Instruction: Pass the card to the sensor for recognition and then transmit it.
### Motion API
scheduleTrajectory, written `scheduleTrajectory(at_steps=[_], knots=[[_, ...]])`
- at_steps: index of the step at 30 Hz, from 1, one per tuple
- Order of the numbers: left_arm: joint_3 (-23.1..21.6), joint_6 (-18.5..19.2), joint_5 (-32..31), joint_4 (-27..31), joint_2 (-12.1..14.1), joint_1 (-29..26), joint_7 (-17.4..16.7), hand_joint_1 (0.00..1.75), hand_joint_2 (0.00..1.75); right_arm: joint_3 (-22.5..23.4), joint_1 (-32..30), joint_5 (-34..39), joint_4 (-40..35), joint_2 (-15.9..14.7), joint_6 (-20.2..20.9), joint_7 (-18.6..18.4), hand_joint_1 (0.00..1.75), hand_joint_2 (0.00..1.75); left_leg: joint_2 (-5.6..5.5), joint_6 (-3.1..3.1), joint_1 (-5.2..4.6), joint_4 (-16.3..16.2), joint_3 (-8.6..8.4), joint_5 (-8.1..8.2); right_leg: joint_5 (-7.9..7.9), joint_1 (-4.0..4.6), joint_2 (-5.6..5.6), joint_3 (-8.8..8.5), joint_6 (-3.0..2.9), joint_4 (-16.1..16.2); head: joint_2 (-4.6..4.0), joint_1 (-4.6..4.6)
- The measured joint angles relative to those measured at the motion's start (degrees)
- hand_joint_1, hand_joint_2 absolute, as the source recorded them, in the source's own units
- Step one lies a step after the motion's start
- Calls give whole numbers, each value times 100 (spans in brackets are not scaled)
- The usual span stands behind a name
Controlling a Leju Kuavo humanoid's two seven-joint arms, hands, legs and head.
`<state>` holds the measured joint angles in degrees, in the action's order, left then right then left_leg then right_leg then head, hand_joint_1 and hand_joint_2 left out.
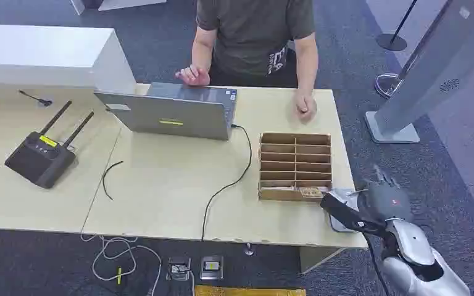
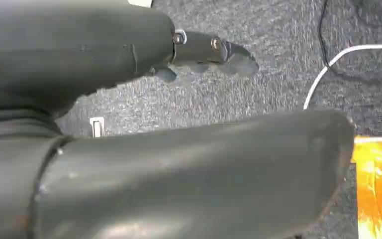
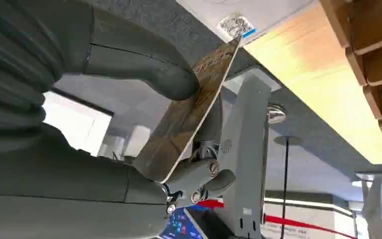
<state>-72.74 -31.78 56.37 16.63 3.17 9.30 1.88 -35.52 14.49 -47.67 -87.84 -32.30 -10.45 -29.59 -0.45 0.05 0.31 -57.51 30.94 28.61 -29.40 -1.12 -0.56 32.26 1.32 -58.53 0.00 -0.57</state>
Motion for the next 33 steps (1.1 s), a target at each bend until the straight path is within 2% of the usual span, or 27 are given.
scheduleTrajectory(at_steps=[22,28,33], knots=[[103,-103,-267,-28,-4,5,-90,0,0,-422,61,918,620,332,-804,179,175,175,0,0,0,0,2,0,0,0,-1,0,0,0,0,0],[103,-334,-446,-20,-151,215,-317,0,0,-682,326,1224,797,433,-863,310,175,175,-1,-2,0,0,1,-2,1,0,-2,-1,0,0,0,2],[109,-358,-612,4,-278,399,-444,0,0,-890,469,1560,955,527,-1117,369,175,175,-1,-2,0,-1,1,-2,2,0,-2,-1,-1,0,0,2]])
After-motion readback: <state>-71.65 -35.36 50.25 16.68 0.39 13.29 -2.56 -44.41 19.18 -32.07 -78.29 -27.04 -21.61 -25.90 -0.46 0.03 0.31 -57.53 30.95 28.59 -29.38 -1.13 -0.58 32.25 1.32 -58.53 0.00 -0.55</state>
